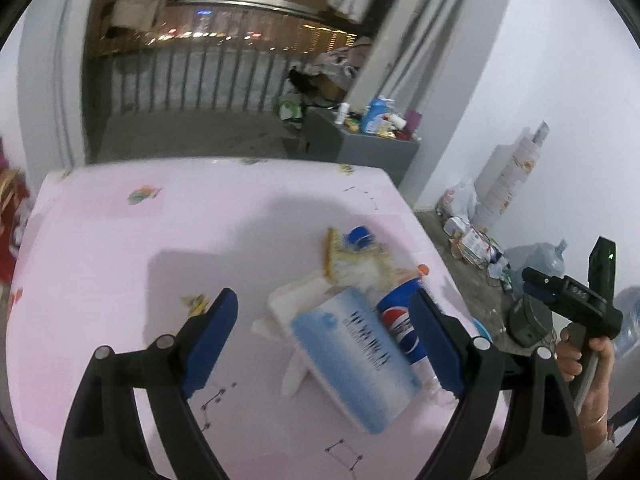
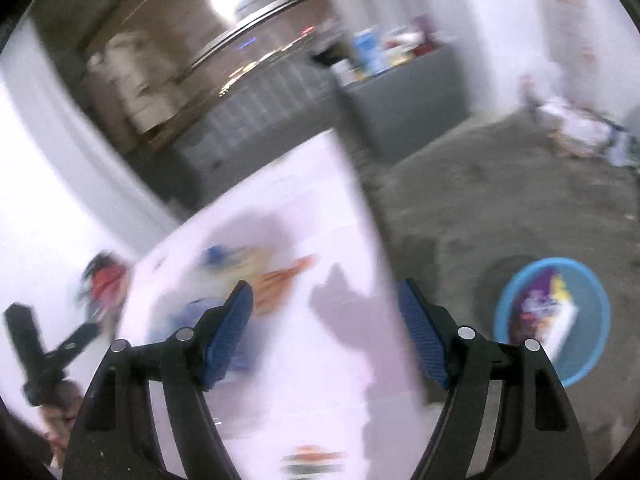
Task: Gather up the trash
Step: 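Grasp the blue-and-white carton with the left tool while the right tool grasps the Pepsi bottle, then lift the carton and Pepsi bottle and carry them toward the wastebasket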
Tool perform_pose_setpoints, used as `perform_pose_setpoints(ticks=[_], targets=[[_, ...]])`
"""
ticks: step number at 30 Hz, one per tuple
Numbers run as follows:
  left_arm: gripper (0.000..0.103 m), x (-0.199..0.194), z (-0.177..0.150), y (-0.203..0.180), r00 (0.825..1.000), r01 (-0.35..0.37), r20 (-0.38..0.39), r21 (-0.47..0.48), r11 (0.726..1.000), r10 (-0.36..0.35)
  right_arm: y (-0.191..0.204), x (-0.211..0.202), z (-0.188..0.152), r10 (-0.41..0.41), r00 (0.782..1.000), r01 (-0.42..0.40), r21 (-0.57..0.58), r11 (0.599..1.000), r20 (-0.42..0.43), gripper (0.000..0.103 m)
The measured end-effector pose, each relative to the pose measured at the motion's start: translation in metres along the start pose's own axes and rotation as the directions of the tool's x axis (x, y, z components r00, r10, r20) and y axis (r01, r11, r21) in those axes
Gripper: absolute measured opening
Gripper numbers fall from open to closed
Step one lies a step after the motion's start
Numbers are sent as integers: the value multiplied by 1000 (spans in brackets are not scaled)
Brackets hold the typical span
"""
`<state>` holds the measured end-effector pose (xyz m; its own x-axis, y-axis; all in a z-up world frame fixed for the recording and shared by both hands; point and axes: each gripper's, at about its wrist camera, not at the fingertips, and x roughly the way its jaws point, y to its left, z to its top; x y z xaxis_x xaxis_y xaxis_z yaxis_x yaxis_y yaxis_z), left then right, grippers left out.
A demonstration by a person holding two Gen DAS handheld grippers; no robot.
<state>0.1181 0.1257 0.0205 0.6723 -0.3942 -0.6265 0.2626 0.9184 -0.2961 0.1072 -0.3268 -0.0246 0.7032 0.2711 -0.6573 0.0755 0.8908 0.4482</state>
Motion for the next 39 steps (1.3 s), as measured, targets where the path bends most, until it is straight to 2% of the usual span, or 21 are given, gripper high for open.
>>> perform_pose_setpoints(ticks=[3,6,11,16,18,20,23,25,27,29,32,35,37,39], targets=[[85,-5,-9,17,1000,-6,-8,-48,999,5,36,25,-4,86,994,-90,-55,994,-74,71],[85,-10,-18,27,1000,-11,-5,-70,997,11,58,46,-8,124,983,-134,-68,989,-136,71],[83,-3,-31,33,999,33,-39,-97,995,-37,81,67,-10,100,975,-119,-85,989,-201,71],[72,24,-39,19,987,100,-120,-91,991,-111,86,86,-13,35,970,-60,-96,994,-240,67],[68,39,-42,15,978,111,-163,-104,988,-128,87,94,-15,23,964,-50,-97,994,-265,65],[64,53,-45,14,966,124,-212,-137,983,-151,84,97,-17,46,958,-73,-84,994,-282,64],[58,75,-50,13,939,146,-276,-216,965,-204,94,94,-23,54,954,-85,-93,992,-295,63],[54,83,-54,12,925,164,-296,-251,954,-237,97,95,-25,63,952,-98,-105,990,-300,58],[53,88,-56,9,919,175,-304,-260,950,-252,97,94,-25,85,947,-120,-96,988,-310,56],[52,89,-55,6,919,181,-300,-256,949,-256,96,93,-25,115,939,-149,-80,986,-323,51],[50,82,-53,6,920,216,-266,-266,940,-287,97,93,-27,130,938,-161,-72,984,-323,51],[50,64,-47,2,914,317,-178,-251,915,-365,94,88,-29,138,939,-167,-67,984,-315,51],[50,58,-43,-1,896,377,-145,-251,892,-420,88,89,-29,161,936,-182,-37,983,-313,51],[50,61,-43,-5,856,454,-122,-291,842,-503,83,81,-30,191,930,-203,-7,979,-314,51]])
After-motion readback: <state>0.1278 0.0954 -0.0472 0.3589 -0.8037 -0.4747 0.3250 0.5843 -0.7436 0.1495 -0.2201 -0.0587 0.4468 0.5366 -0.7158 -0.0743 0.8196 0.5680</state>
